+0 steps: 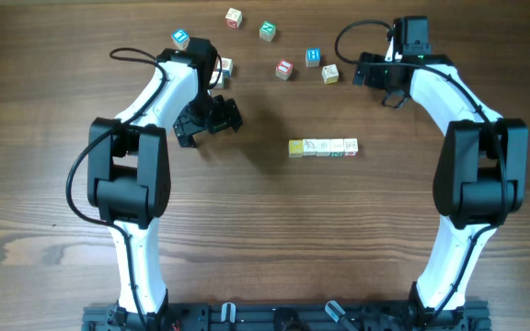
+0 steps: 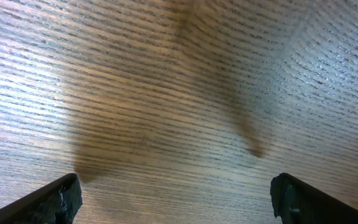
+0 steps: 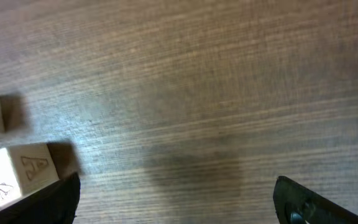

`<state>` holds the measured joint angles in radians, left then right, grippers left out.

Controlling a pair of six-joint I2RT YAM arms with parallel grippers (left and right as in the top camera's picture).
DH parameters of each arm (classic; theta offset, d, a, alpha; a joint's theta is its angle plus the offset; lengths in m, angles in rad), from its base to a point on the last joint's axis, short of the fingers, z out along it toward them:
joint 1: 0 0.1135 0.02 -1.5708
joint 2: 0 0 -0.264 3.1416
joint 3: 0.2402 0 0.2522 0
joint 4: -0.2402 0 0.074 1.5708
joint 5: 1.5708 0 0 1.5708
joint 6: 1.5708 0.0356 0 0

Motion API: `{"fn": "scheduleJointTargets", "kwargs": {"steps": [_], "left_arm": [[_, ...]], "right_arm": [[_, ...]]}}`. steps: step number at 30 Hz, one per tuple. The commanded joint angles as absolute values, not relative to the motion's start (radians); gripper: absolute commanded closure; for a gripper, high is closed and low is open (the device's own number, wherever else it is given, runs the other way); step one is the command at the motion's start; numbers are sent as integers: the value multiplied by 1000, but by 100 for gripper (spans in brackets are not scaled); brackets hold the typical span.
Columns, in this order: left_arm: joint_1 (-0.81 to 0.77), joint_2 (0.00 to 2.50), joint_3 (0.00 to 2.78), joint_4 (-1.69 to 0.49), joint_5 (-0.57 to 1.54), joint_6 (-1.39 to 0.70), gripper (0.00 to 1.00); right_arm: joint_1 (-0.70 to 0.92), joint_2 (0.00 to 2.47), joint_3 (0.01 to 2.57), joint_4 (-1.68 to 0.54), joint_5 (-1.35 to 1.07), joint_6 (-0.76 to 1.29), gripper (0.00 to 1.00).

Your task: Form a horizontal line

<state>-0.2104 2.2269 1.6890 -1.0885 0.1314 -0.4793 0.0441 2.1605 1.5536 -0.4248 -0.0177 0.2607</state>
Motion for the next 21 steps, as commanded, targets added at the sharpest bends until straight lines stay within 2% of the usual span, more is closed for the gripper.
{"fn": "scheduleJointTargets", "kwargs": {"steps": [1,3,6,10,12,15,19,21], "left_arm": [[-212,2185,1685,-1090,81,-475,0],[-212,2123,1685,-1090,73,-475,0],[-210,1896,1685,-1008,9,-468,0],[-209,1639,1680,-931,1,-147,0],[-203,1577,1633,-917,-10,-104,0],[-176,1488,1467,-759,12,-120,0],[-154,1352,1102,-328,63,-120,0],[-154,1301,1024,-388,63,-120,0]], "right_arm": [[40,2169,1550,-419,-7,262,0],[40,2169,1550,-419,-7,262,0],[40,2169,1550,-419,-7,262,0],[40,2169,1550,-419,-7,262,0],[40,2169,1550,-419,-7,262,0],[40,2169,1550,-418,-8,263,0],[40,2169,1550,-418,-7,262,0],[40,2169,1550,-419,-7,263,0]]}}
